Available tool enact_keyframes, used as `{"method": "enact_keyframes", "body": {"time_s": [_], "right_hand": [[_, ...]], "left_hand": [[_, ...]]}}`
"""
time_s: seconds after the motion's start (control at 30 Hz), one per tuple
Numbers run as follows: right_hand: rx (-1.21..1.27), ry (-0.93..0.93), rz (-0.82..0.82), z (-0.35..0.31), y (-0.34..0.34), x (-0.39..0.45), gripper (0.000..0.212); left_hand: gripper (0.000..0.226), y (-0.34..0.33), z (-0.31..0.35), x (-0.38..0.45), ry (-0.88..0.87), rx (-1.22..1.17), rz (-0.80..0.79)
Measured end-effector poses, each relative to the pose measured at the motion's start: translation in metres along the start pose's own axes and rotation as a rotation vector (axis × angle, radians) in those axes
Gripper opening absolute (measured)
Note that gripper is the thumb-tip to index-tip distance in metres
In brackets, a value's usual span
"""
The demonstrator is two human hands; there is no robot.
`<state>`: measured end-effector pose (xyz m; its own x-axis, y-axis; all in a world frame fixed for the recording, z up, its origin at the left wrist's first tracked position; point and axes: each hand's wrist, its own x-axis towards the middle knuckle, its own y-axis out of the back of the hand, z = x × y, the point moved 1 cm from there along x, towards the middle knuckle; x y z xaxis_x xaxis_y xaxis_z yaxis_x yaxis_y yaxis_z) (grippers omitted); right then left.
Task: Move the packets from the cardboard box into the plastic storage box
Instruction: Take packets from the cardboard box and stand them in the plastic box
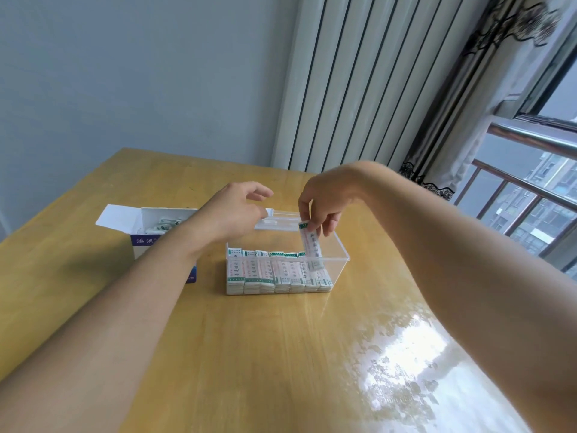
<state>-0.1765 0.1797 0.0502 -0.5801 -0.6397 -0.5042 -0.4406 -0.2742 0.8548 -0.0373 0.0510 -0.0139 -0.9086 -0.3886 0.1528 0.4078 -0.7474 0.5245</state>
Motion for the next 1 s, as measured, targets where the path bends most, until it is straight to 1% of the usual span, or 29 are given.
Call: {"method": "enact_keyframes", "body": {"time_s": [0.07,0.17,0.23,0.3,0.33,0.4,0.5,0.57,0.63,0.67,0.73,0.83,1.0], "right_hand": [[0.131,0.049,0.050,0.000,0.016,-0.011,0.008],[0.346,0.181,0.167,-0.004,0.030,-0.023,0.008],[0.429,0.260,0.247,-0.010,0.031,-0.027,0.009],[0.457,0.299,0.315,-0.014,0.027,-0.029,0.014],[0.458,0.307,0.346,-0.015,0.025,-0.028,0.015],[0.491,0.322,0.401,-0.016,0.018,-0.024,0.019],[0.575,0.323,0.439,-0.013,0.011,-0.016,0.024],[0.531,0.280,0.431,-0.006,0.010,-0.015,0.023],[0.329,0.184,0.402,0.005,0.010,-0.014,0.024],[0.195,0.132,0.374,0.010,0.007,-0.011,0.024],[0.021,0.062,0.309,0.018,-0.002,-0.002,0.023],[-0.075,0.026,0.228,0.022,-0.016,0.009,0.022],[-0.191,-0.038,0.149,0.024,-0.025,0.020,0.019]], "left_hand": [[0.034,-0.001,0.005,-0.002,-0.005,-0.100,-0.028],[0.025,-0.007,0.015,-0.006,0.011,-0.278,-0.120],[0.022,-0.012,0.020,-0.010,0.046,-0.417,-0.173],[0.022,-0.018,0.022,-0.013,0.086,-0.500,-0.161],[0.023,-0.021,0.022,-0.014,0.100,-0.508,-0.132],[0.024,-0.026,0.021,-0.014,0.106,-0.436,-0.081],[0.025,-0.028,0.020,-0.014,0.124,-0.362,-0.106],[0.035,-0.029,0.018,-0.012,0.115,-0.283,-0.124],[0.048,-0.026,0.016,-0.010,0.091,-0.209,-0.069],[0.049,-0.023,0.017,-0.009,0.078,-0.206,-0.029],[0.044,-0.018,0.017,-0.008,0.058,-0.236,0.031],[0.038,-0.016,0.016,-0.007,0.050,-0.257,0.071],[0.033,-0.017,0.015,-0.007,0.050,-0.246,0.054]]}}
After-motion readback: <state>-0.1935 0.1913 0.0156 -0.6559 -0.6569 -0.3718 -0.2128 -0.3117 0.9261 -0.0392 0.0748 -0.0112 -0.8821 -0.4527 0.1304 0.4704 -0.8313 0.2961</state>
